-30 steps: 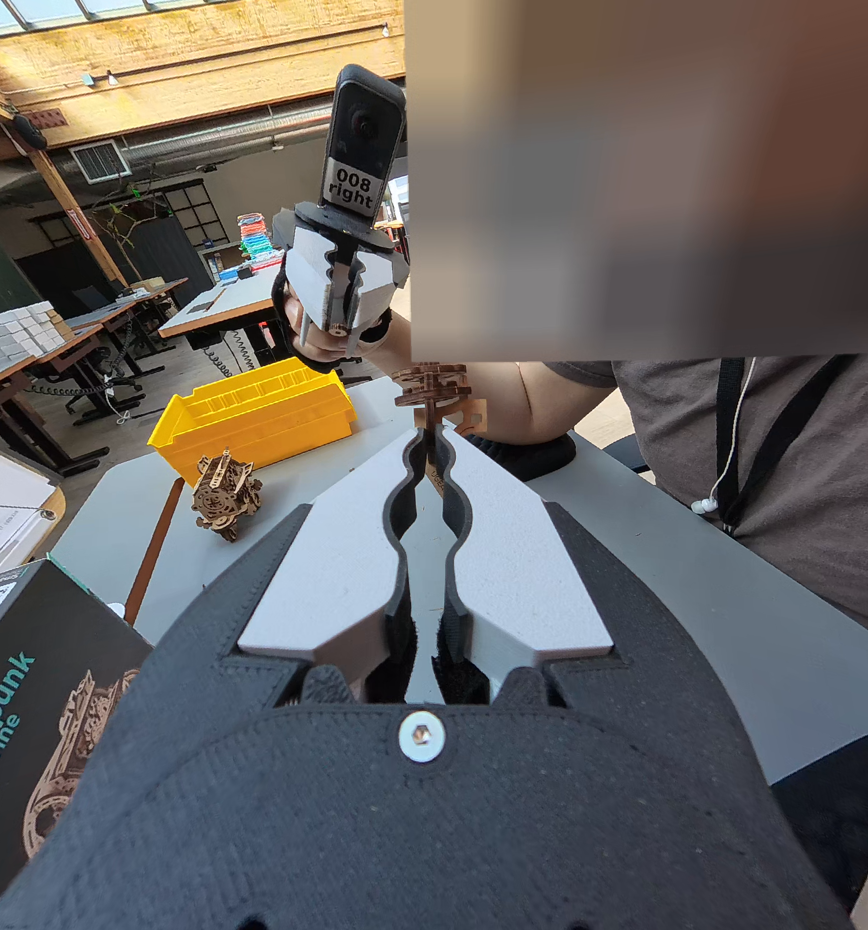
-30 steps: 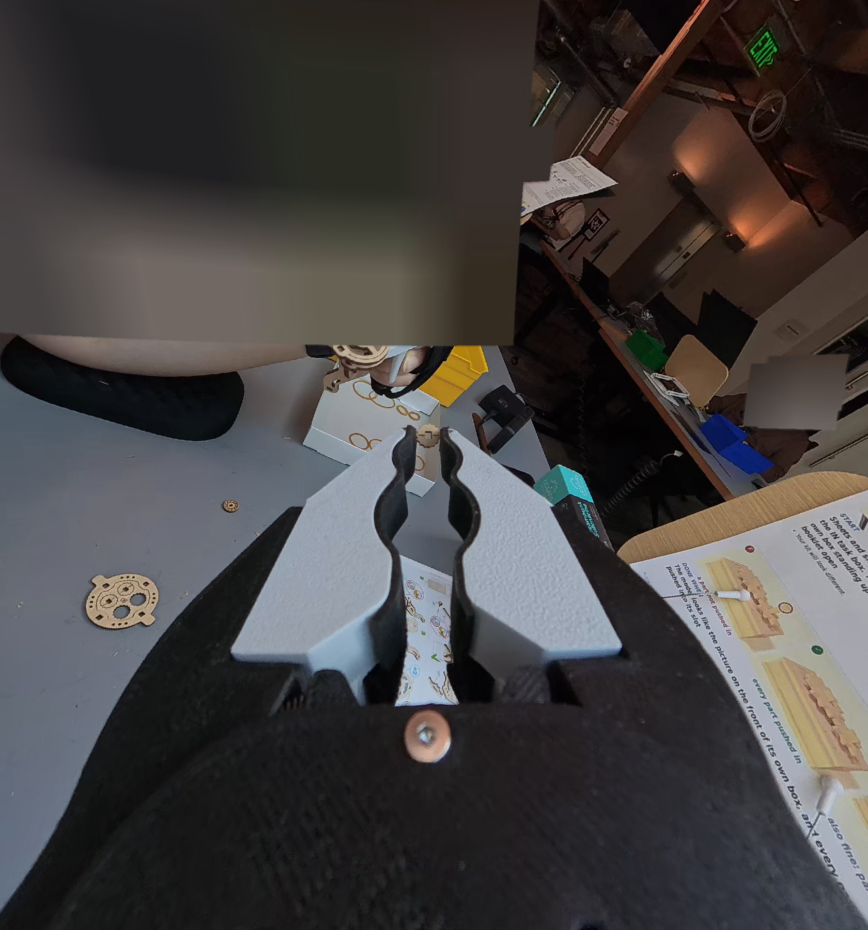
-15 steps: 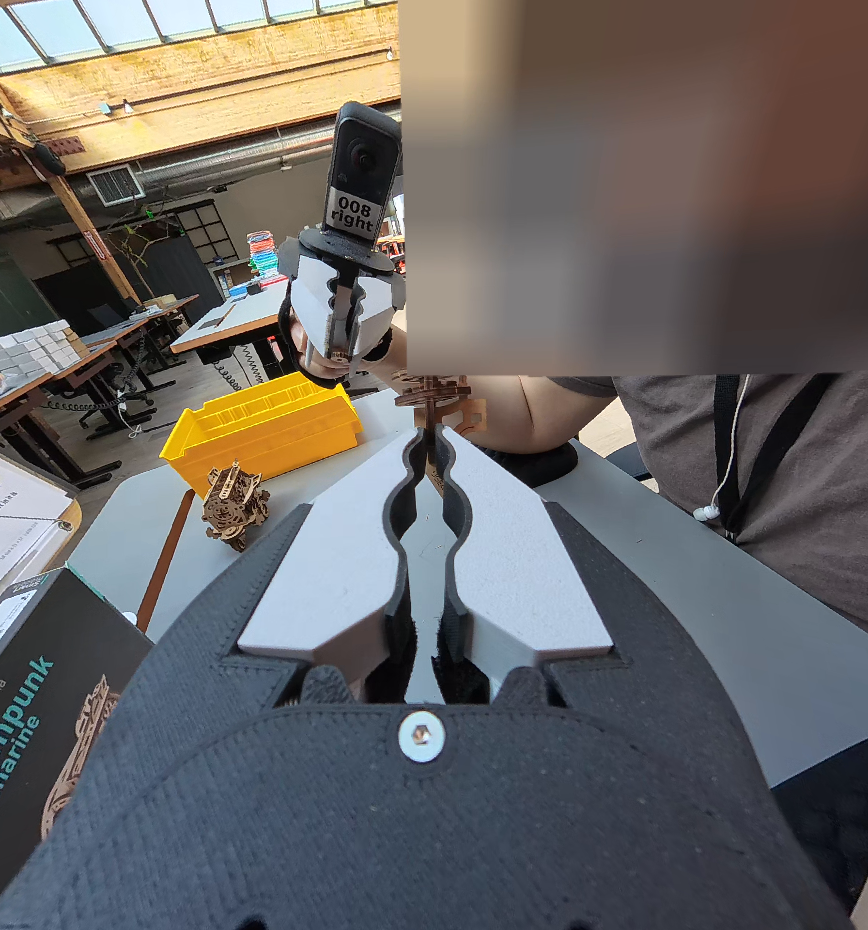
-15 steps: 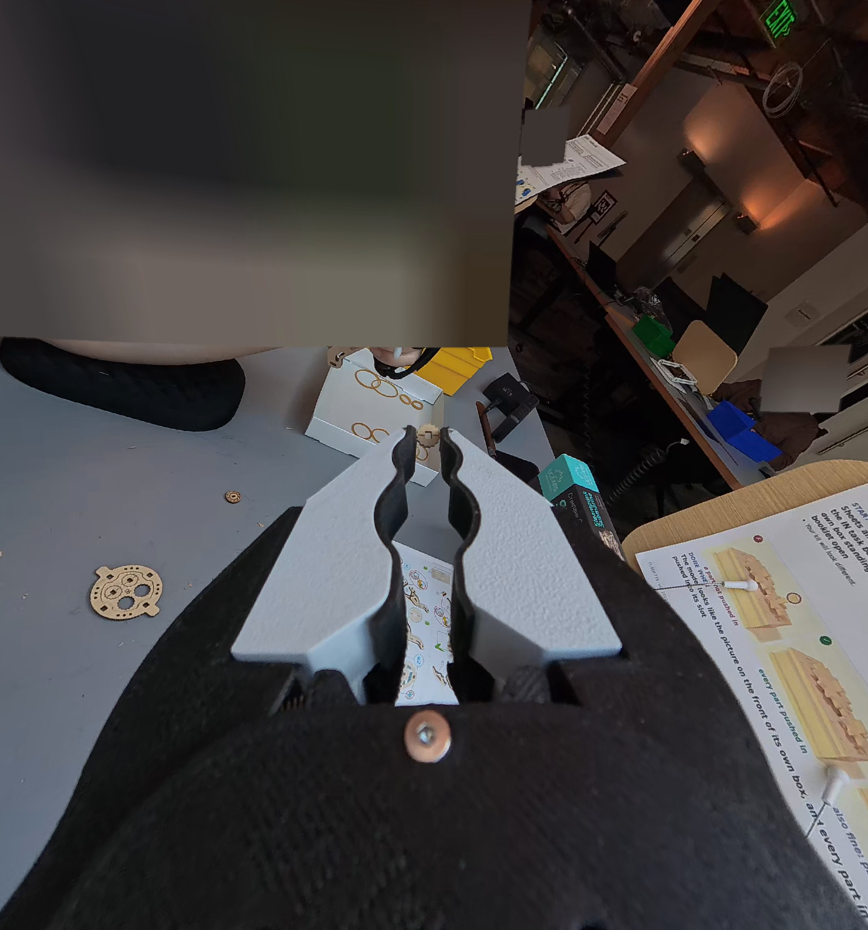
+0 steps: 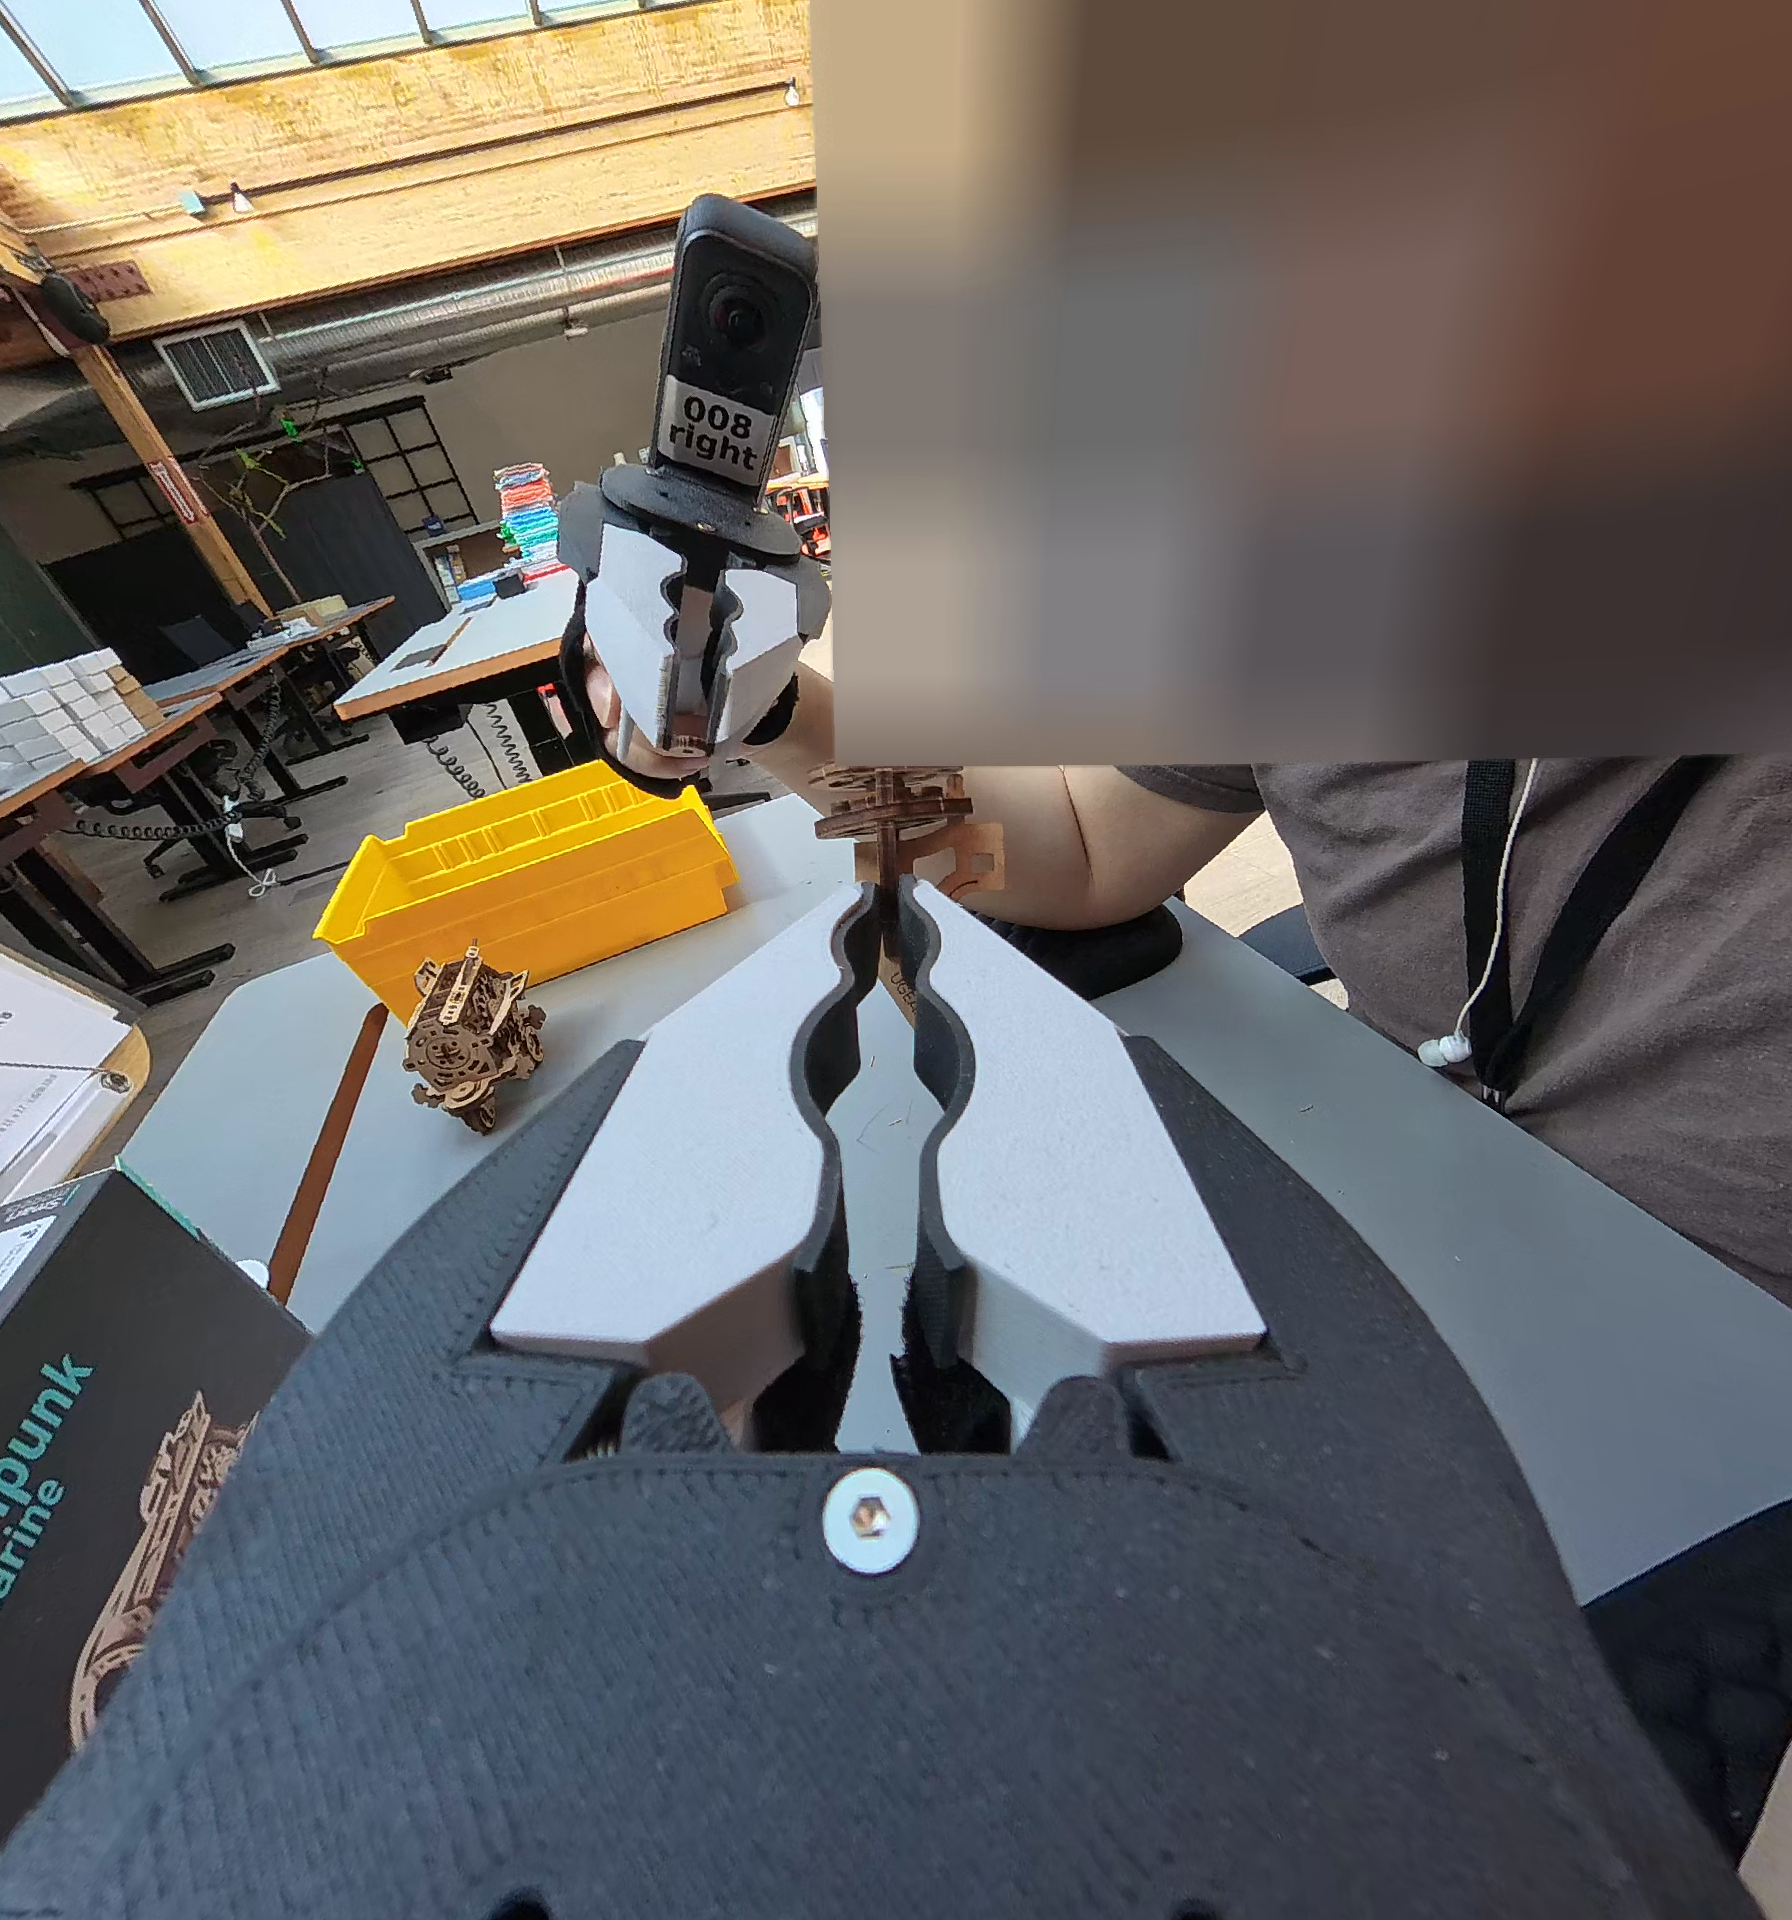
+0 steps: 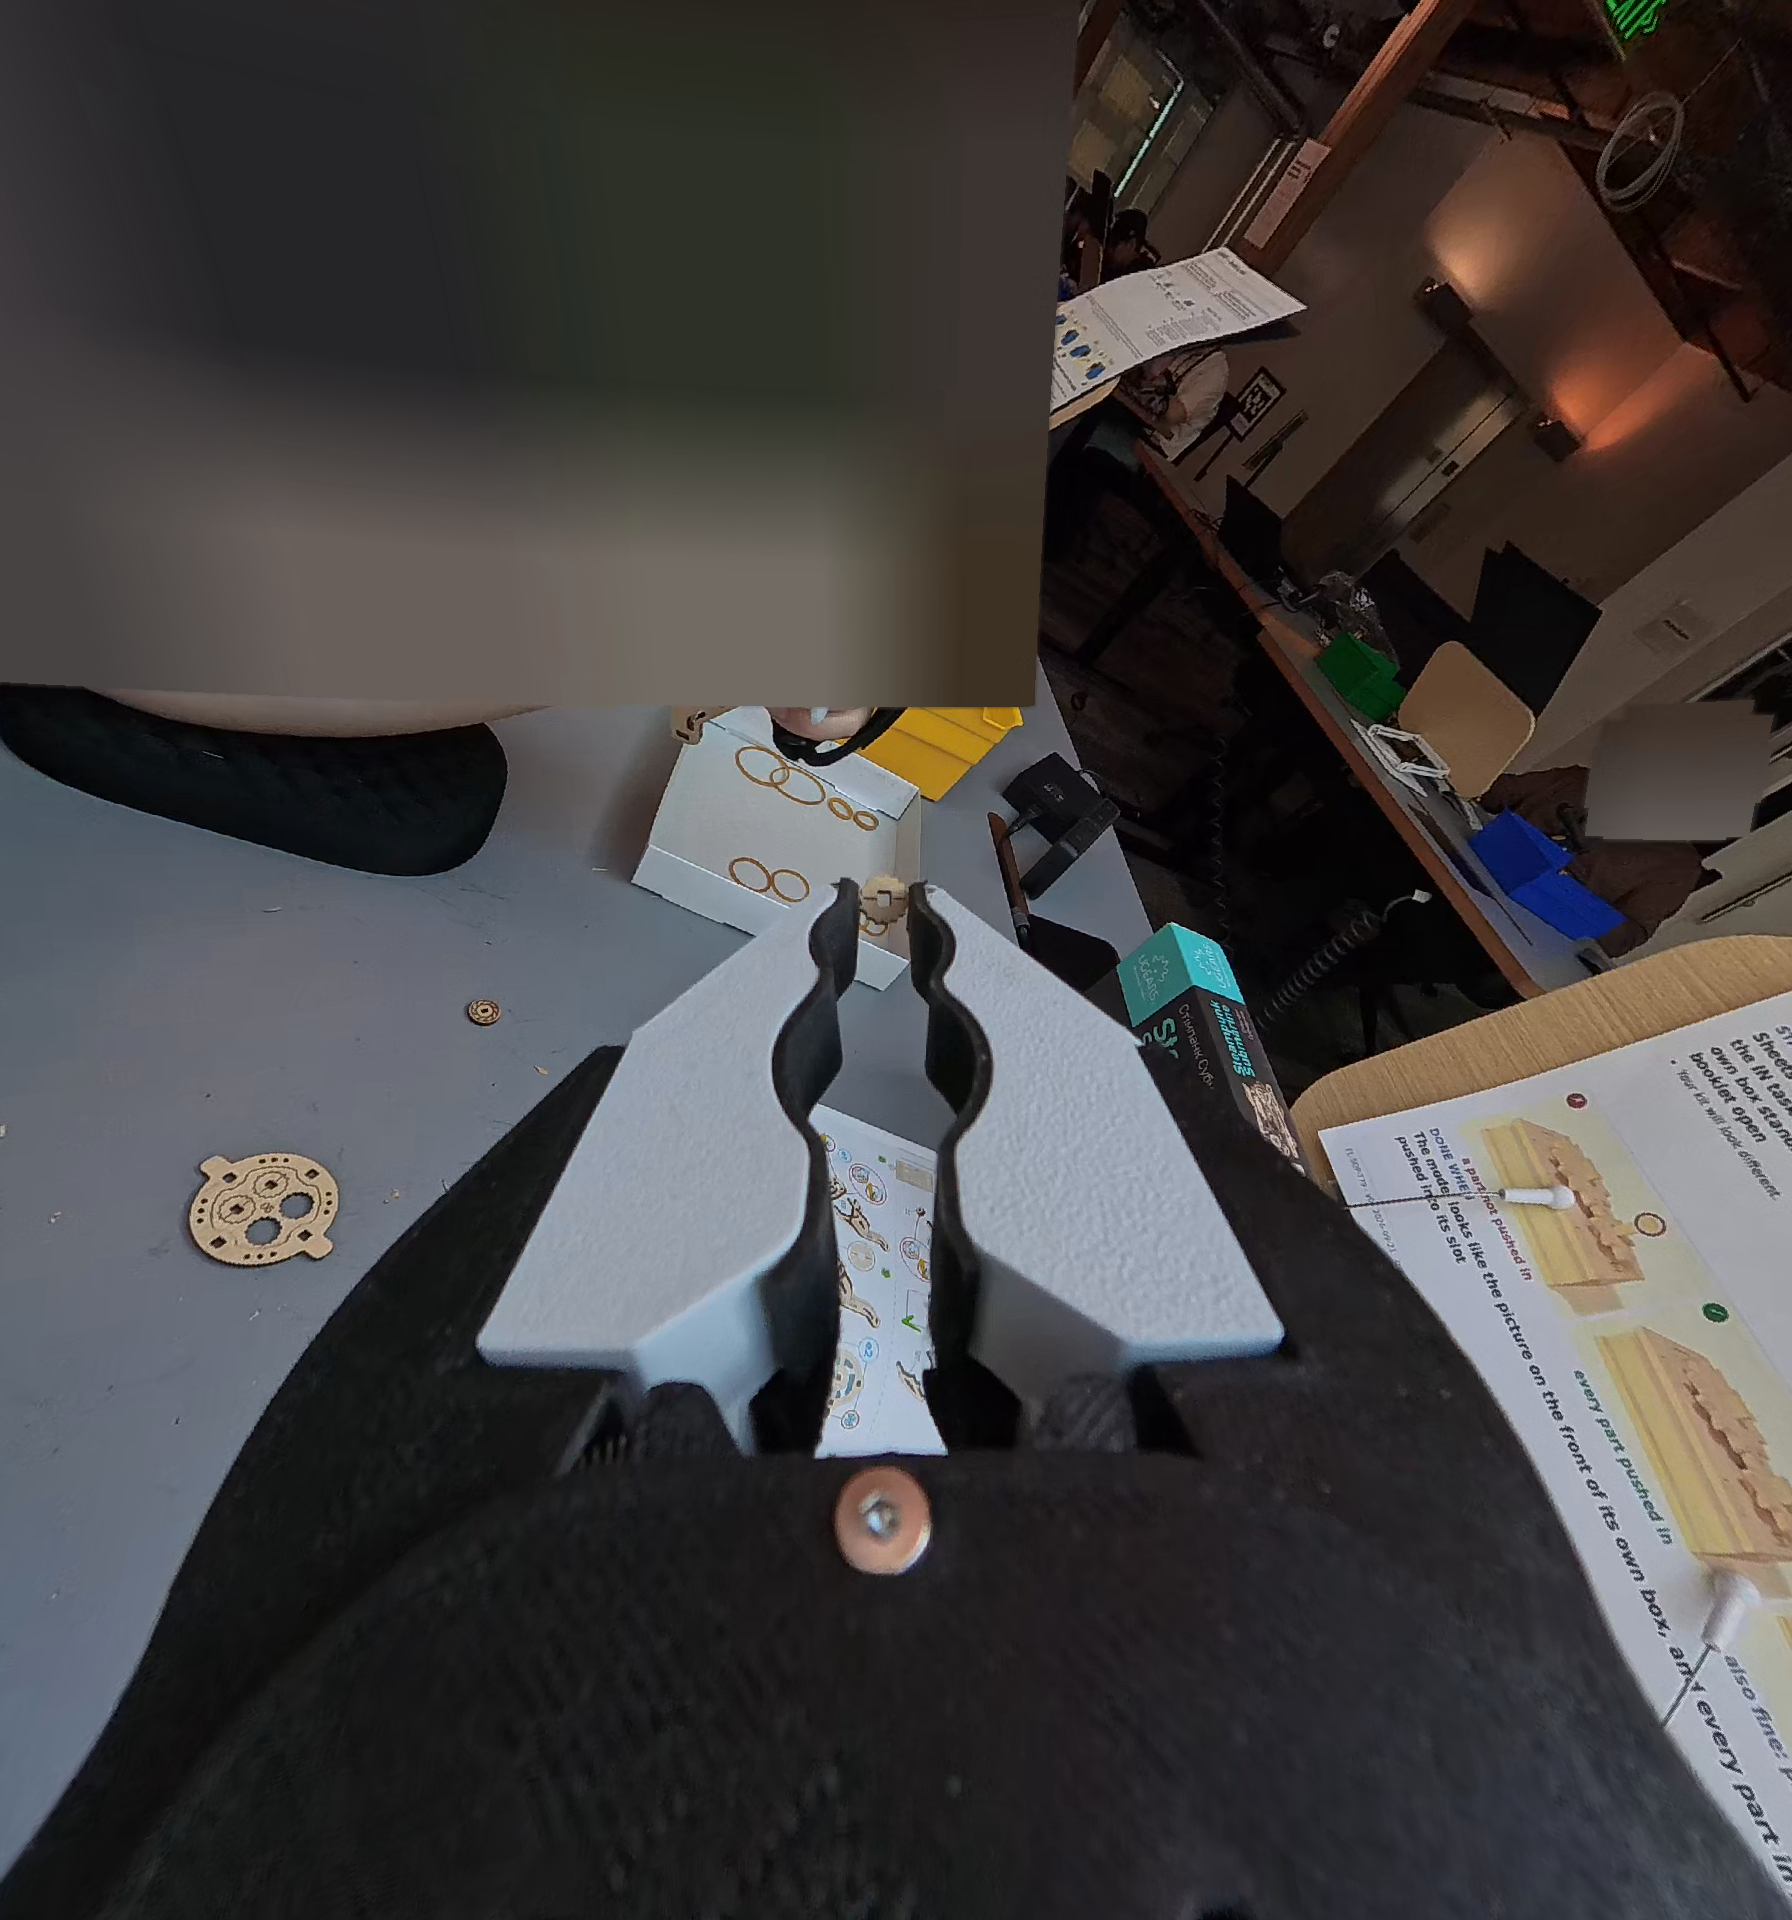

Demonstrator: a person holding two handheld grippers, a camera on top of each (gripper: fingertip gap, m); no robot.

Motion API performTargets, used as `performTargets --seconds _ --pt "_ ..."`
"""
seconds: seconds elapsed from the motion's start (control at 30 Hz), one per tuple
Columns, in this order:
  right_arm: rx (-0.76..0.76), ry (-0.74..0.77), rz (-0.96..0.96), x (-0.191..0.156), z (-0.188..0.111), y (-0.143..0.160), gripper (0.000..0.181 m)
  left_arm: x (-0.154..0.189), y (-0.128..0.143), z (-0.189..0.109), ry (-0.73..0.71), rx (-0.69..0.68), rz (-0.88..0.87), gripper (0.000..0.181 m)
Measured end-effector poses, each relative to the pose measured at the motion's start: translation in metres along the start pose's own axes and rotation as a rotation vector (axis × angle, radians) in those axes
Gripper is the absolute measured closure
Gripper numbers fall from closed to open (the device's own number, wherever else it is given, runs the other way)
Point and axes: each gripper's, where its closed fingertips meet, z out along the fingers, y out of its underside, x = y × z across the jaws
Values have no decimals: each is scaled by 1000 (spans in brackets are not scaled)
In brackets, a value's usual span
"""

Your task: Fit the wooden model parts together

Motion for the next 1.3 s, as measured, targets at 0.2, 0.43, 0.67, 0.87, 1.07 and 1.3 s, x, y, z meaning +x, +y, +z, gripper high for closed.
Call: performTargets --seconds 0.2,0.43,0.67,0.87,1.07,1.3 --pt "-16 -3 3 0 1 3 173 0 1 0 0 -6 -5 181" --pt "-29 -3 2 0 3 6 173 -1 2 0 -2 -11 -8 181" --pt "-70 -25 22 -2 6 16 173 -7 14 2 -25 -70 -43 181" --pt "-200 -93 75 -10 17 49 173 -5 17 4 -13 -85 -51 181" --pt "-273 -132 107 -15 23 70 173 -5 16 3 -10 -80 -52 181" --pt "-340 -206 168 -27 26 88 173 -2 20 4 9 -100 -61 181"
